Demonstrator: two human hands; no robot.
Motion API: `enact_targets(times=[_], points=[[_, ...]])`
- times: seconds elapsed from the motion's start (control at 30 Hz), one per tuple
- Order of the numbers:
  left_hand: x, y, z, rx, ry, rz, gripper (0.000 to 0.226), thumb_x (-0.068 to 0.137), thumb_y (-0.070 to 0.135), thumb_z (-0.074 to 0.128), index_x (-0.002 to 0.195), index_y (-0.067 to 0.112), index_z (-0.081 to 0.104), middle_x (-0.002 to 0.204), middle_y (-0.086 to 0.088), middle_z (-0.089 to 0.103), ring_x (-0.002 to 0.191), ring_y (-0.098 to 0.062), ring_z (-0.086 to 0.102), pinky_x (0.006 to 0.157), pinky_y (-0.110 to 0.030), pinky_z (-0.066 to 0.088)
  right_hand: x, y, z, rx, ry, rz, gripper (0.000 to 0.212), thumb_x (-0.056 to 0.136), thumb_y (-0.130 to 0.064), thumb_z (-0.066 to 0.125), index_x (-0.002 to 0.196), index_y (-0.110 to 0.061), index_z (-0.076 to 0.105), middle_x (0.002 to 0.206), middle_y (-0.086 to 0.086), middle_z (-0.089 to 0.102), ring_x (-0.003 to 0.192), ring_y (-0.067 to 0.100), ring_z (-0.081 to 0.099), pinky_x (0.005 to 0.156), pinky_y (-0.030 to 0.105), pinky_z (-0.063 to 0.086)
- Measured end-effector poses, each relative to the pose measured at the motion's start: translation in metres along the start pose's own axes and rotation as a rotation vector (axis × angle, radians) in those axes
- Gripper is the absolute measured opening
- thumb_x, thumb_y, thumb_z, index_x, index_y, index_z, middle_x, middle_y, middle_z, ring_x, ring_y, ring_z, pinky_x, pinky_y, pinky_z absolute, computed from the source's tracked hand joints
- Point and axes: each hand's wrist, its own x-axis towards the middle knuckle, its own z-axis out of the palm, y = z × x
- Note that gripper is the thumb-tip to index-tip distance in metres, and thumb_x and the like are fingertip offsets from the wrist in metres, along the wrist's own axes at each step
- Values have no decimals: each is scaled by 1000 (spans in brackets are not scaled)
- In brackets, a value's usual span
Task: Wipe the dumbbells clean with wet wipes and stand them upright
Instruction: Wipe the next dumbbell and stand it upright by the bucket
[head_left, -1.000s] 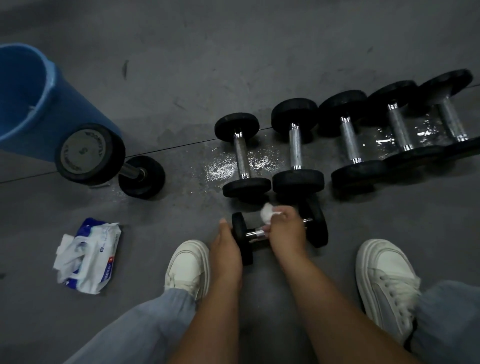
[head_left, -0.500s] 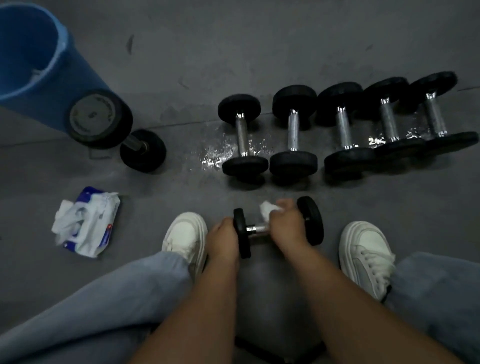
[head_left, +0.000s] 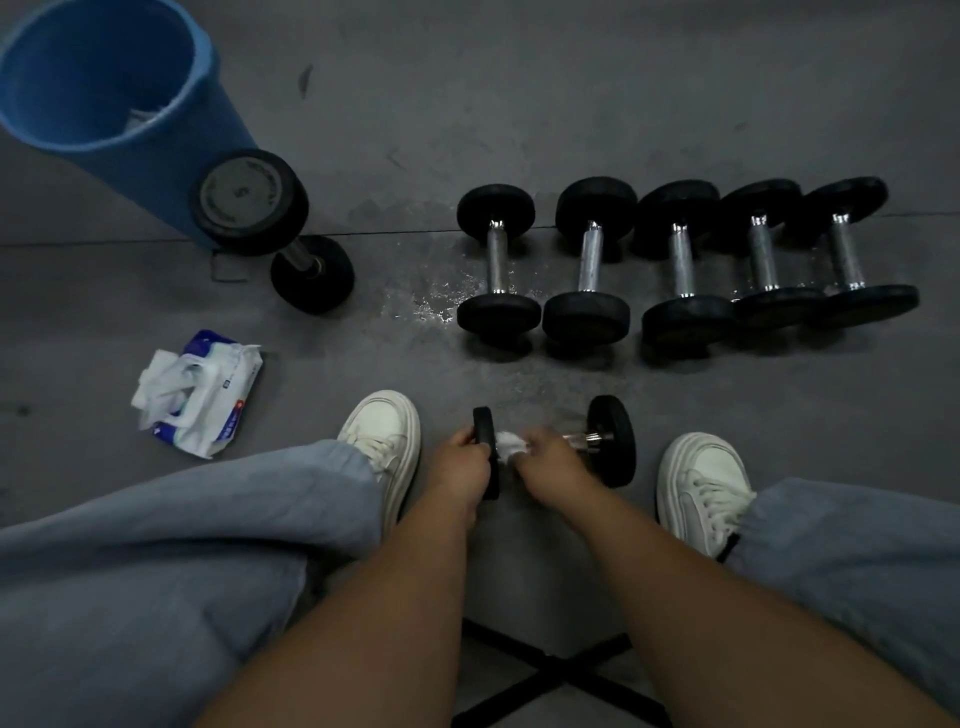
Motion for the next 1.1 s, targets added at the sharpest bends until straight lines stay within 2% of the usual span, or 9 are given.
enact_targets(times=[0.13,0.27,0.4,0.5,0.6,0.67,0.77,0.93,1.1], points=[[-7,-1,-10,142,-93,33,62,89,-14,43,143,16,48,108,-4,57,96,-23,55,77,-26,46,2,2,6,167,271,62,36,88,0,52,122,-10,56,114,0,60,106,15,58,88,18,42],[-17,0,-18,422,-180,175,66,85,-14,49,144,15,42,118,-3,58,106,-20,57,72,-20,45,-14,12,17,2,50,-28,40,88,1,51,127,-6,49,125,13,52,111,21,53,92,14,38],[-29,-6,-14,653,-183,198,84,88,4,54,158,28,14,145,-7,50,126,-25,52,96,-21,36,-15,12,2,82,293,89,28,93,-9,49,121,-3,50,121,18,51,113,33,51,91,27,38],[-48,-16,-3,610,-202,141,88,89,-3,48,159,23,0,157,-10,33,137,-23,42,92,-13,30,-22,16,0,8,163,48,42,88,-4,51,130,-4,48,126,18,48,117,31,49,94,28,37],[-55,-27,0,639,-236,130,92,89,-5,47,158,23,-8,160,-10,27,136,-23,43,90,-13,33,-23,12,-10,128,280,49,41,92,-1,46,132,-9,51,125,13,54,107,23,53,87,23,38],[-53,-29,-2,689,-248,137,93,89,-2,50,157,21,-10,159,-11,28,135,-24,43,102,-20,35,-20,11,-9,98,301,78,33,93,-2,45,125,-6,53,124,14,55,110,27,54,88,22,37],[-56,-28,-5,731,-273,140,91,93,3,52,156,18,-12,157,-17,31,135,-27,45,107,-28,35,-31,8,17,-83,19,-101,28,98,-18,45,119,-4,58,116,17,62,110,30,57,82,24,39],[-57,-24,-16,858,-258,134,95,89,2,49,156,30,-12,139,-21,52,119,-30,56,91,-25,41,-21,20,6,23,272,64,26,96,-16,46,116,-1,55,113,17,53,110,33,51,80,26,33],[-60,-18,-10,848,-228,128,90,88,8,53,157,29,-1,137,-18,55,121,-30,56,99,-33,45,-20,6,19,5,45,34,20,95,-14,46,109,-5,56,116,20,56,107,31,57,83,28,41]])
